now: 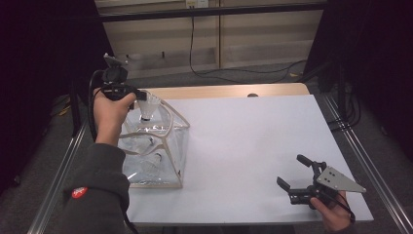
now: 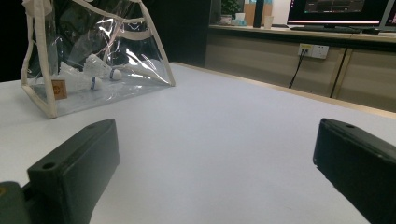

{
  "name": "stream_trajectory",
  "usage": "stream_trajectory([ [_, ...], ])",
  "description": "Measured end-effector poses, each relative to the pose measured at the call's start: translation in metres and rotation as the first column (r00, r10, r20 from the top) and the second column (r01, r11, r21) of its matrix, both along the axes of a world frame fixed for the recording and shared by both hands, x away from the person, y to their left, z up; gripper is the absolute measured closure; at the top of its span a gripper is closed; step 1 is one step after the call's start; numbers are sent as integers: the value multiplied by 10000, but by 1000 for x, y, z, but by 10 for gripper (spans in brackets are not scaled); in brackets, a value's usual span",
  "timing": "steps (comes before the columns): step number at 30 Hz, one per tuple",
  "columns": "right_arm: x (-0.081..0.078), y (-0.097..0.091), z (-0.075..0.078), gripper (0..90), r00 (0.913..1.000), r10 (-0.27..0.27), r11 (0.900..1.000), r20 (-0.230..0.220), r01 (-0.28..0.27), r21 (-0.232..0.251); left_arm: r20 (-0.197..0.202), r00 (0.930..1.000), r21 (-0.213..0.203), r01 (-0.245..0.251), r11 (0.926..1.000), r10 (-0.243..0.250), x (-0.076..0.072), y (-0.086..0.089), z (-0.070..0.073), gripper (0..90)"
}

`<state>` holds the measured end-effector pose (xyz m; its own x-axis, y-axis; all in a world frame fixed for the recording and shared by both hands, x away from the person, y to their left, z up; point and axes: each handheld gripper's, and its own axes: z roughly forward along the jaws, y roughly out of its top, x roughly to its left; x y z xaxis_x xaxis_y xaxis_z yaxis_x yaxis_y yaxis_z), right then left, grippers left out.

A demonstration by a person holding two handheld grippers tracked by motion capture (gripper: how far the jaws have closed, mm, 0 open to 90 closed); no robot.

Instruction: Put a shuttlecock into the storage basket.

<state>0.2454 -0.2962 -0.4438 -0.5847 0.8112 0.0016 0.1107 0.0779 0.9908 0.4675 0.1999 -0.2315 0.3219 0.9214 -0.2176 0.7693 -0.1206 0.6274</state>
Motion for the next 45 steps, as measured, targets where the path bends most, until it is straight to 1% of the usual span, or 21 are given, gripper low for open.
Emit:
stream_trajectory([
  [1, 0, 0, 0, 3, 10000, 1, 10000, -12, -1, 18, 40, 10000, -2, -49, 10000, 49, 0, 0, 0, 900],
  [5, 0, 0, 0, 3, 10000, 21, 10000, -37, -21, 4, -41, 10000, 21, -12, 10000, 12, 0, 2, -3, 900],
  [11, 0, 0, 0, 3, 10000, 27, 10000, -24, -27, -19, -120, 9999, 11, -103, 9999, 103, 1, 5, -7, 900],
  [21, 0, 0, 0, 3, 10000, 4, 10000, -17, -4, 30, -109, 9998, 173, -179, 9997, 181, 1, 7, -12, 900],
  [24, 0, 0, 0, 3, 10000, 5, 10000, -18, -5, 25, -98, 9996, 131, -245, 9996, 246, 1, 8, -13, 900],
  [26, 0, 0, 0, 3, 10000, 15, 10000, -39, -15, 5, -143, 9997, 170, -178, 9997, 181, 1, 9, -14, 900],
  [28, 0, 0, 0, 3, 10000, 1, 10000, -14, -1, 23, -139, 9996, 149, -257, 9996, 259, 1, 10, -15, 900],
  [29, 0, 0, 0, 3, 10000, 2, 10000, -31, -2, 41, -174, 9996, 174, -199, 9997, 202, 1, 10, -15, 900],
  [33, 0, 0, 0, 3, 10000, -7, 10000, -26, 7, 46, -197, 9995, 167, -227, 9996, 230, 1, 12, -17, 900],
  [36, 0, 0, 0, 3, 10000, -11, 10000, -19, 11, 21, -178, 9993, 133, -312, 9994, 314, 1, 13, -18, 900],
  [39, 0, 0, 0, 3, 10000, 4, 10000, -32, -4, 17, -225, 9994, 156, -266, 9995, 270, 1, 14, -19, 900],
  [40, 0, 0, 0, 3, 10000, -9, 10000, -34, 10, 30, -217, 9992, 111, -342, 9994, 345, 1, 14, -20, 900],
  [43, 0, 0, 0, 3, 10000, 2, 10000, -46, -2, 39, -255, 9992, 173, -317, 9993, 321, 1, 15, -21, 899],
  [45, 0, 0, 0, 3, 10000, -9, 10000, -16, 9, 31, -266, 9990, 128, -365, 9993, 368, 1, 15, -23, 899],
])
